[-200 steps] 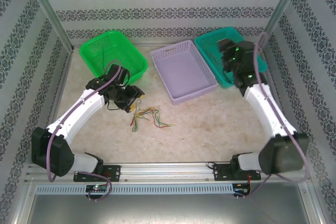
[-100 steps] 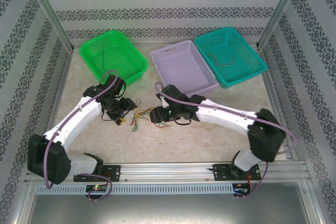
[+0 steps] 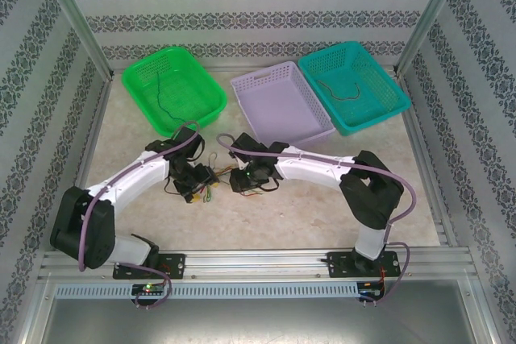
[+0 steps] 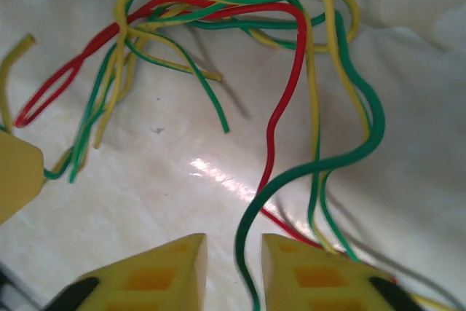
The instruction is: Untangle the cables
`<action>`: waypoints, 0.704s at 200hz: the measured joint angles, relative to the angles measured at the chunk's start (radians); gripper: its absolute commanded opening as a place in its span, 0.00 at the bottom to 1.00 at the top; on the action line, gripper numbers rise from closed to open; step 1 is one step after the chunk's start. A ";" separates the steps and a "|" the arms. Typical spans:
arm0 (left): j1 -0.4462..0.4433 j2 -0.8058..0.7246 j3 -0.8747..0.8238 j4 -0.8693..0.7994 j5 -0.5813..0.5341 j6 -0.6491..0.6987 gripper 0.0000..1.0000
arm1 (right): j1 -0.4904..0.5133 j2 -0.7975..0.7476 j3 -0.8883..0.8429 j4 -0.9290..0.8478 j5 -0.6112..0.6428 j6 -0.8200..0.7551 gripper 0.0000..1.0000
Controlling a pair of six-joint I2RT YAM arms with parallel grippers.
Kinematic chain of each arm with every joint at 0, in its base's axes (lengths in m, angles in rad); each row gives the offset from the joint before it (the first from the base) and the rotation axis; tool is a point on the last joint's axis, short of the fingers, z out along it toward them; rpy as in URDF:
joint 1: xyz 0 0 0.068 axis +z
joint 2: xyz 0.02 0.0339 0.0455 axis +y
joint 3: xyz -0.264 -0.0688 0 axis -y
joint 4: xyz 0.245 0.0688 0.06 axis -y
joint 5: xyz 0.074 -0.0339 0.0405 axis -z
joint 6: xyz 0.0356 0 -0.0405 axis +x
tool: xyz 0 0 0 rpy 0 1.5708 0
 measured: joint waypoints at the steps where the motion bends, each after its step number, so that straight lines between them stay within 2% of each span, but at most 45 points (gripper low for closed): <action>1: -0.002 0.004 -0.001 0.003 -0.001 0.000 0.53 | 0.000 0.000 0.000 0.000 0.001 -0.003 0.13; 16: -0.011 0.046 -0.006 0.027 -0.008 0.018 0.33 | 0.000 0.002 0.000 -0.008 0.018 -0.006 0.00; 35: -0.015 0.088 -0.026 0.040 -0.061 0.031 0.00 | 0.000 -0.009 0.001 -0.023 0.043 -0.018 0.00; 60: -0.015 0.085 -0.035 0.025 -0.162 0.045 0.00 | -0.013 -0.091 -0.006 -0.055 0.078 -0.039 0.00; 84: -0.014 0.059 -0.035 0.016 -0.238 0.046 0.00 | -0.079 -0.258 -0.047 -0.072 0.090 -0.050 0.00; 110: -0.013 0.046 -0.026 0.009 -0.276 0.046 0.00 | -0.175 -0.416 -0.081 -0.097 0.087 -0.069 0.00; 141: -0.012 0.032 -0.007 0.011 -0.284 0.045 0.00 | -0.245 -0.500 -0.087 -0.153 0.053 -0.094 0.00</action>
